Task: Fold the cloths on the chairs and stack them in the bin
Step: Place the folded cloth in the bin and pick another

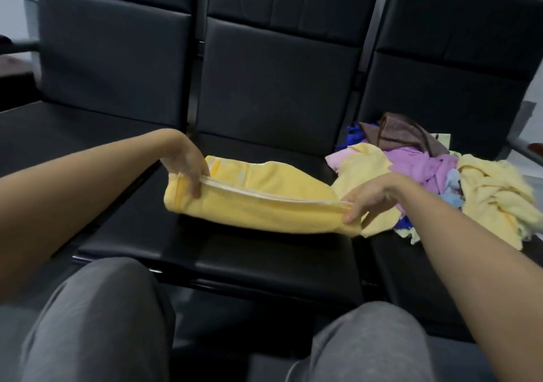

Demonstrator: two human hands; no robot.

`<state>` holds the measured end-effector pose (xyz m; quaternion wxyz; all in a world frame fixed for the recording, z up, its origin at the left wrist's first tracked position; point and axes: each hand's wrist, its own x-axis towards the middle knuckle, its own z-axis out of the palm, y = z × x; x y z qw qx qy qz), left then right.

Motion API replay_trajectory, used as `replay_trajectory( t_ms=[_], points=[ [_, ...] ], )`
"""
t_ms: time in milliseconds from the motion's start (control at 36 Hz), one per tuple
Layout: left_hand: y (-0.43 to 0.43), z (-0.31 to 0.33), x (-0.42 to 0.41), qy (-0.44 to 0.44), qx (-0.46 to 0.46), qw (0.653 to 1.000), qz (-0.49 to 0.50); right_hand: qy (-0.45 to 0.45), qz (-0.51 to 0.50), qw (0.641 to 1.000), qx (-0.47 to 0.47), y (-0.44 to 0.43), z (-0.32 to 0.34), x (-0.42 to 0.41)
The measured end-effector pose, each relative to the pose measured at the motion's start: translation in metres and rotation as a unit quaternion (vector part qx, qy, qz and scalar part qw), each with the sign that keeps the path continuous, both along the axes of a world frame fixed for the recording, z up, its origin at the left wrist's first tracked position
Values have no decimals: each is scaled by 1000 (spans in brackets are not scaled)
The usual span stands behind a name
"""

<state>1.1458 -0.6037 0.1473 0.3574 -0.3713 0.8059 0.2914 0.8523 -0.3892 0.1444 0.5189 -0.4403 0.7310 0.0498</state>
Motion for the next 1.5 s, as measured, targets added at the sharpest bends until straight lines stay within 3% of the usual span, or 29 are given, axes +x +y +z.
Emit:
replay_trajectory(
  t_ms=[139,222,278,361,444,528,639,750,861,1000,1167,1278,1361,1417,1500],
  points=[
    [3,-2,5,-96,86,992,0,-59,31,995,77,5,-17,2],
    [0,3,6,-89,81,993,16,-65,1,997,42,4,-17,3],
    [-4,3,5,-54,16,998,22,-50,-54,996,-47,0,-16,2],
    [-17,-6,1,56,-206,977,21,19,-129,971,-202,-12,-17,-3],
    [-27,-23,-3,162,-426,888,63,84,-183,928,-314,-25,-24,-4],
    [-35,-47,-12,244,-508,819,113,117,-201,904,-359,-37,-37,5],
    [-29,-74,-34,263,-476,831,116,111,-207,914,-332,-51,-64,8],
    [-16,-99,-59,326,-399,857,31,121,-190,921,-317,-60,-83,1],
    [-5,-114,-84,367,-306,878,2,121,-168,911,-357,-74,-86,1],
    [-3,-136,-98,279,-282,918,-20,99,-174,899,-390,-109,-86,1],
    [-4,-139,-93,261,-289,920,-38,-5,-208,937,-281,-146,-95,2],
    [-4,-139,-93,269,-294,916,-41,-49,-117,980,-152,-151,-77,9],
    [-3,-139,-92,279,-293,914,-38,-62,-94,982,-148,-148,-70,5],
    [-3,-139,-91,281,-292,913,-38,-48,-86,979,-177,-145,-71,-2],
    [-2,-139,-92,288,-290,912,-38,78,-7,971,-227,-141,-71,-13]
  ],
)
